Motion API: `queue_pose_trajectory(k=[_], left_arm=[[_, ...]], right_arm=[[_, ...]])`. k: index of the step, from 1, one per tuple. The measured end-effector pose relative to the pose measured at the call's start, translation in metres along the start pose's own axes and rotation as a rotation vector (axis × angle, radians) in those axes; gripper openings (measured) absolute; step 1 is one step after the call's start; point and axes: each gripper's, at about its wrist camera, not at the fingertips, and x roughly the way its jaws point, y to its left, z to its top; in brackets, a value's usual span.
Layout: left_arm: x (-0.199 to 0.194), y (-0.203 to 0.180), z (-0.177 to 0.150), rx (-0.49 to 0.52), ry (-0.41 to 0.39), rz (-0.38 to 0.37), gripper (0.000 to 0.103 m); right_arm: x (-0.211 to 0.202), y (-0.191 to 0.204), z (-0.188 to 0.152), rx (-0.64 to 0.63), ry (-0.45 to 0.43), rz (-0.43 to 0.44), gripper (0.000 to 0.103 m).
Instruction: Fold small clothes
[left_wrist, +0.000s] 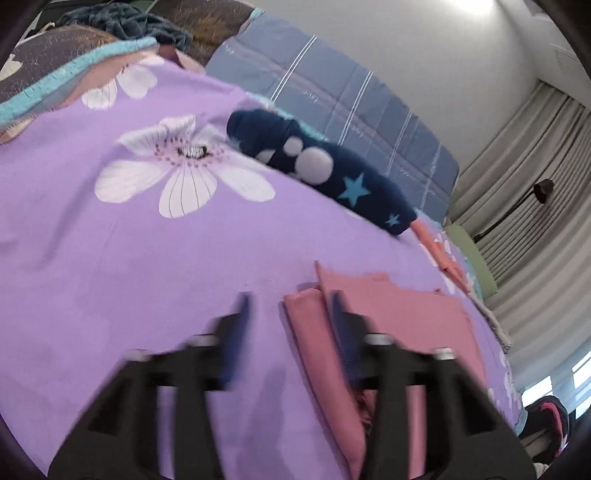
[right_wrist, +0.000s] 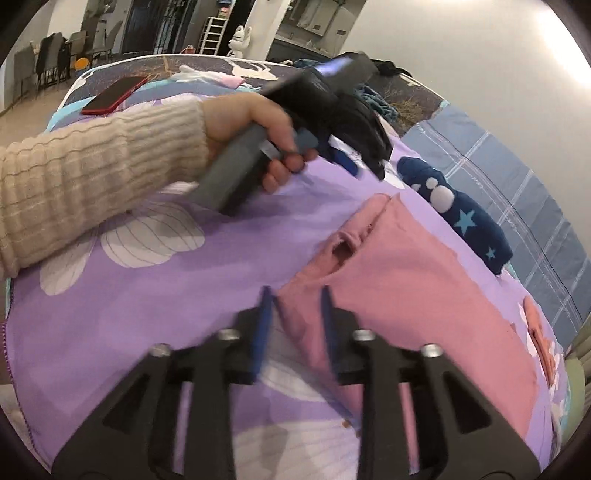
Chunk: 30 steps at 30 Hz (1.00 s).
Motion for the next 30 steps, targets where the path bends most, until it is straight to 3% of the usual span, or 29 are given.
queue_pose_trajectory(k=[2,7,9,10,11,12,13,15,16,20,21,22,23,25,30], left_arm=[[-0.005,-0.006,-0.006,0.024,0.03,-0.046,0.056],[0.029,-0.012,-0.017,0.021,0.164,-0.107,0.059],[0.047,-0.012,-0.015,0.002,0.155,-0.126,0.059],[0.051,-0.014,-0.012,0.003,0.14,-0.132,0.053],[0.058,-0.014,-0.006,-0.015,0.134,-0.135,0.014],[0.064,-0.013,-0.003,-0.045,0.134,-0.134,0.008],[0.067,-0.012,0.002,-0.072,0.129,-0.135,0.008],[0.055,-0.015,0.007,-0.077,0.048,-0.134,0.007],[0.05,-0.017,0.007,-0.059,0.023,-0.126,0.008],[0.035,-0.008,0.006,-0.034,-0.052,0.026,0.01],[0.033,-0.003,0.005,-0.052,-0.042,0.009,0.011],[0.029,0.003,0.003,-0.076,-0.019,-0.024,0.019],[0.026,0.005,0.001,-0.083,-0.003,-0.037,0.039],[0.02,0.004,-0.005,-0.057,0.028,-0.041,0.054],[0.03,-0.006,-0.026,-0.007,0.138,-0.14,0.055]], right_arm=[[-0.006,0.0,-0.006,-0.005,0.008,-0.005,0.029],[0.002,-0.001,-0.021,-0.01,0.09,-0.019,0.029],[0.012,0.001,-0.022,-0.009,0.12,-0.024,0.029],[0.014,0.002,-0.021,-0.012,0.116,-0.031,0.029],[0.016,0.004,-0.02,-0.019,0.114,-0.041,0.029],[0.018,0.005,-0.017,-0.024,0.112,-0.049,0.028],[0.02,0.006,-0.016,-0.028,0.11,-0.048,0.013],[0.019,0.008,-0.016,-0.03,0.111,-0.059,0.005],[0.017,0.008,-0.017,-0.032,0.102,-0.06,0.005],[0.013,0.009,-0.023,-0.036,0.1,-0.028,0.005],[0.013,0.008,-0.023,-0.036,0.097,-0.029,0.006],[0.011,0.008,-0.023,-0.034,0.093,-0.033,0.009],[0.007,0.008,-0.023,-0.032,0.085,-0.031,0.01],[0.001,0.009,-0.024,-0.038,0.075,-0.037,0.027],[0.002,0.017,-0.028,-0.085,0.095,-0.065,0.031]])
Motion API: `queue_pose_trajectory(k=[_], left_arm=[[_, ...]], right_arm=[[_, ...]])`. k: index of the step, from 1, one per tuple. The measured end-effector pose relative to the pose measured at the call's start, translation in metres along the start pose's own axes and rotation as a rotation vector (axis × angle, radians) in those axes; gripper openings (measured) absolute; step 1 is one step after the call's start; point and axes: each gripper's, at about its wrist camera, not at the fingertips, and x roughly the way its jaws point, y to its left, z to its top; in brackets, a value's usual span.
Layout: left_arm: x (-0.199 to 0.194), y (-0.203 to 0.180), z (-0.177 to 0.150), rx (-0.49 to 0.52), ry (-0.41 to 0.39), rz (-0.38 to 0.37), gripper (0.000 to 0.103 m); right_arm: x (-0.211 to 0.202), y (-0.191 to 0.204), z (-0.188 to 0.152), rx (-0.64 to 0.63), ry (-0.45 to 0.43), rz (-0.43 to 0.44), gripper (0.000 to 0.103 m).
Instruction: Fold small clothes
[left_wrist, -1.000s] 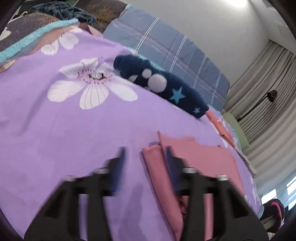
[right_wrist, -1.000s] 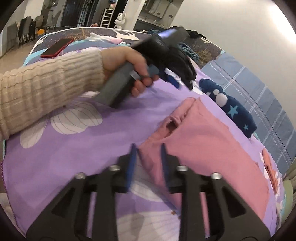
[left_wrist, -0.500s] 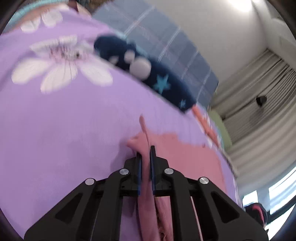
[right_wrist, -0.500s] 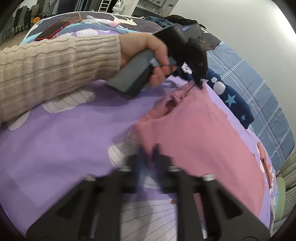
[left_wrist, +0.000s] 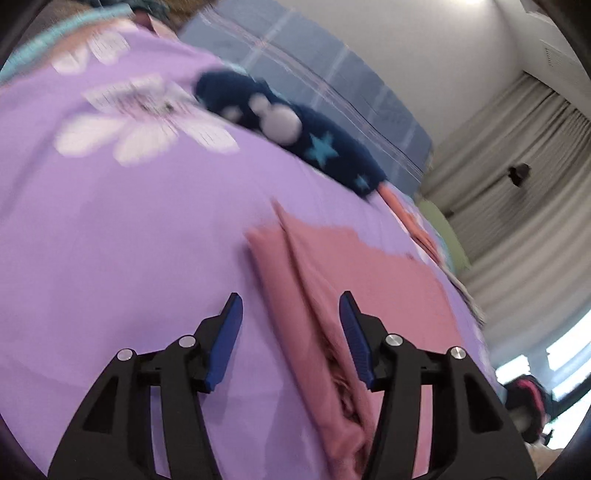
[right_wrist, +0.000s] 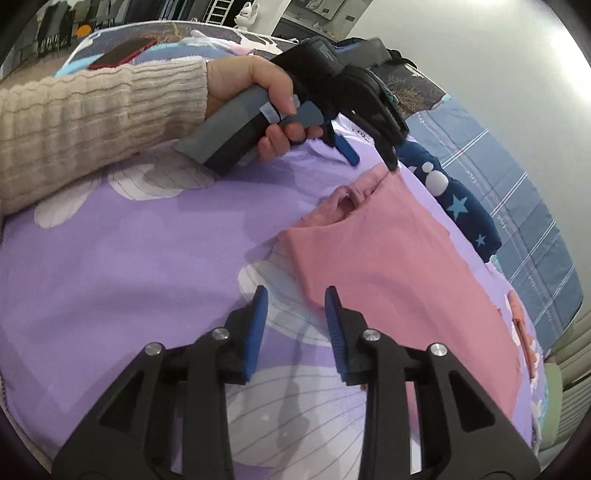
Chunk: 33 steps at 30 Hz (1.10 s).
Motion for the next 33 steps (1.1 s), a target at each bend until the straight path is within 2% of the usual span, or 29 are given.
queue_pose_trajectory(k=[4,9,11,12,13,15,16,17,22,28,33], left_arm=[[0.008,-0.008,-0.004,0.051,0.0,0.002,0.061],[0.014,-0.001,0.005,-0.007,0.018,-0.057,0.061],[0.02,0.001,0.013,-0.045,0.023,-0.085,0.061],[0.023,0.0,0.015,-0.053,0.025,-0.089,0.06],[0.027,-0.001,0.018,-0.06,0.029,-0.088,0.056],[0.039,-0.005,0.024,-0.068,0.046,-0.068,0.036],[0.042,-0.006,0.025,-0.074,0.058,-0.061,0.02],[0.048,-0.007,0.027,-0.086,0.073,-0.045,0.012],[0.045,-0.021,0.035,-0.081,0.054,-0.018,0.01],[0.034,-0.07,0.051,0.022,0.033,0.0,0.01],[0.046,-0.119,0.062,0.103,0.039,0.053,0.01]], right_arm=[[0.012,0.002,0.011,-0.007,0.027,-0.048,0.034],[0.033,0.007,0.028,-0.03,0.044,-0.138,0.033],[0.039,0.006,0.033,-0.016,0.049,-0.141,0.028],[0.041,0.005,0.035,-0.008,0.053,-0.129,0.014],[0.043,0.003,0.036,0.003,0.062,-0.116,0.006],[0.044,-0.004,0.034,0.038,0.064,-0.098,0.004],[0.041,-0.009,0.033,0.059,0.055,-0.087,0.004],[0.037,-0.015,0.032,0.091,0.04,-0.076,0.004],[0.009,-0.05,0.029,0.237,-0.047,-0.066,0.004],[-0.021,-0.087,0.02,0.376,-0.105,-0.049,0.004],[-0.047,-0.124,-0.003,0.52,-0.156,-0.071,0.004]])
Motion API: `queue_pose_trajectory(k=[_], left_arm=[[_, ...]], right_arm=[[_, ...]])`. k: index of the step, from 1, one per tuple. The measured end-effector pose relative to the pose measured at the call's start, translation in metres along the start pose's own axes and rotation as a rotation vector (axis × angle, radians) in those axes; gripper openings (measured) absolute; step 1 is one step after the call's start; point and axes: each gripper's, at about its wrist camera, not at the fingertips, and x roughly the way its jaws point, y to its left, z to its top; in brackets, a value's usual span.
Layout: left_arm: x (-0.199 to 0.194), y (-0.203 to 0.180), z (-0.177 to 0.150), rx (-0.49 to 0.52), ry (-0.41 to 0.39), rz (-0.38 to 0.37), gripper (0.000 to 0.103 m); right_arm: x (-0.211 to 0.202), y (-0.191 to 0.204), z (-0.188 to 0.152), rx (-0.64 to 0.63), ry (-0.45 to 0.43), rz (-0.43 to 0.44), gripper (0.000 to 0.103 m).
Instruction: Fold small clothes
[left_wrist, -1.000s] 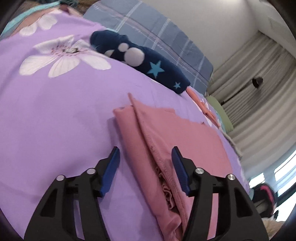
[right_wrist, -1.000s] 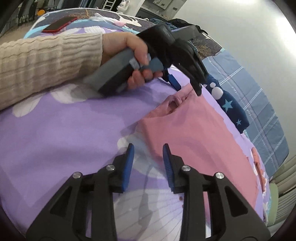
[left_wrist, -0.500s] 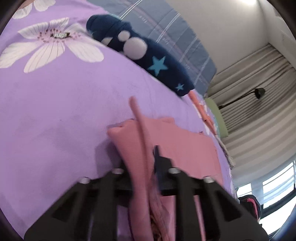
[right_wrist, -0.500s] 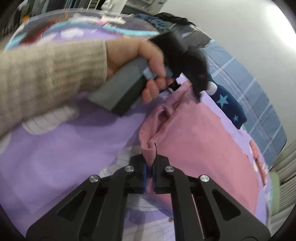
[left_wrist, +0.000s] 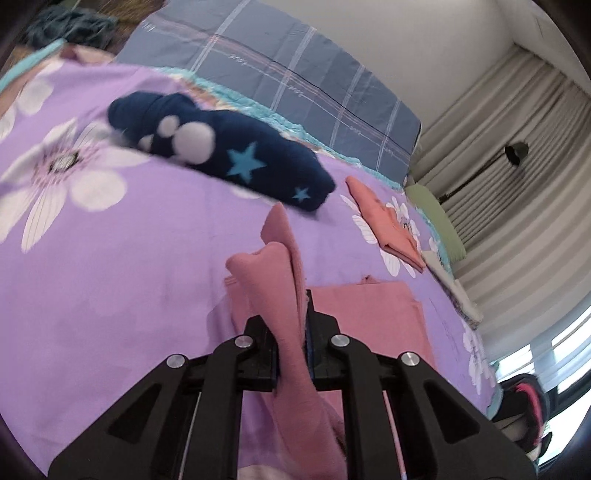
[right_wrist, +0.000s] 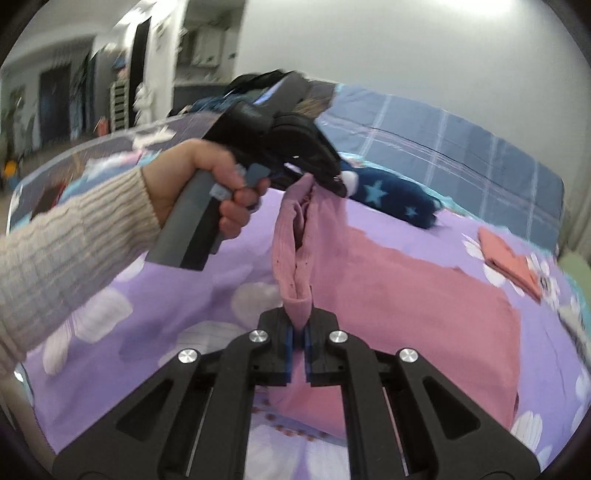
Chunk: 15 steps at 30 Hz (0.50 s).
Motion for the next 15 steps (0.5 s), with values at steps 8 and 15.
queue_pose_trajectory(k=[8,15], left_arm=[[0.013,-0.069,0.002,0.119,-0.018,0.088,0.01],[0.03,-0.106,0.004,0.16,-0.014,0.132,0.009]], right_arm=[[-0.019,-0.063,-0.012,0.166,-0.021,-0.008,0.004],[-0.036,-0.093,-0.027,0.231,-0.056,0.001,0.004]])
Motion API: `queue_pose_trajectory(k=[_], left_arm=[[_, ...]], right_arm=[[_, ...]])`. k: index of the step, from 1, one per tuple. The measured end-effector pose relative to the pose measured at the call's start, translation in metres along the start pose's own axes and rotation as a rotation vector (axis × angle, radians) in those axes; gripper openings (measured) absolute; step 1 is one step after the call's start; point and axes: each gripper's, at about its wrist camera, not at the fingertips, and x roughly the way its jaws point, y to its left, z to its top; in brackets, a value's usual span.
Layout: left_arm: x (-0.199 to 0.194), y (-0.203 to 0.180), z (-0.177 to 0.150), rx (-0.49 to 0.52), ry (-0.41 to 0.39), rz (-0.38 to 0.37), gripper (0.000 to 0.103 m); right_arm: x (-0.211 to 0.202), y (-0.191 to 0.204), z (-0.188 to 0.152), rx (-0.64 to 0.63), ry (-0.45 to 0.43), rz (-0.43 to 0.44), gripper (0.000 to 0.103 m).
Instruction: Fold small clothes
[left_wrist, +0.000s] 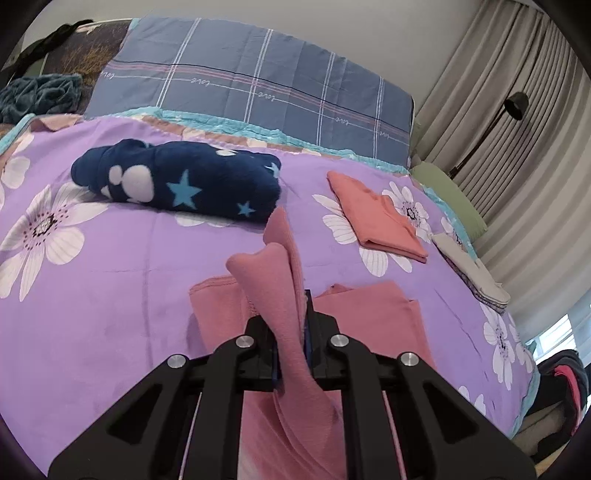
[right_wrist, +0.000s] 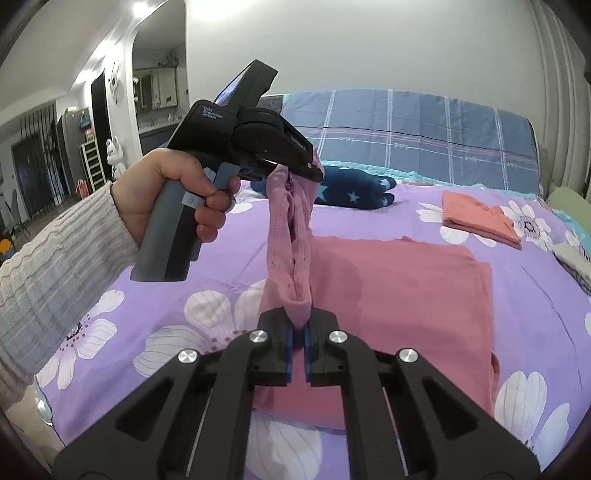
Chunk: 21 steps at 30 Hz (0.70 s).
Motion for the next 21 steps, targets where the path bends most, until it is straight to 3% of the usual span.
queue_pose_trajectory(k=[21], left_arm=[[0.087,-0.115,-0.002,0.176,0.139,0.078,0.009]], right_arm=[[-0.024,-0.105,-0.034,0.267,-0.011,-0.009,0.004]])
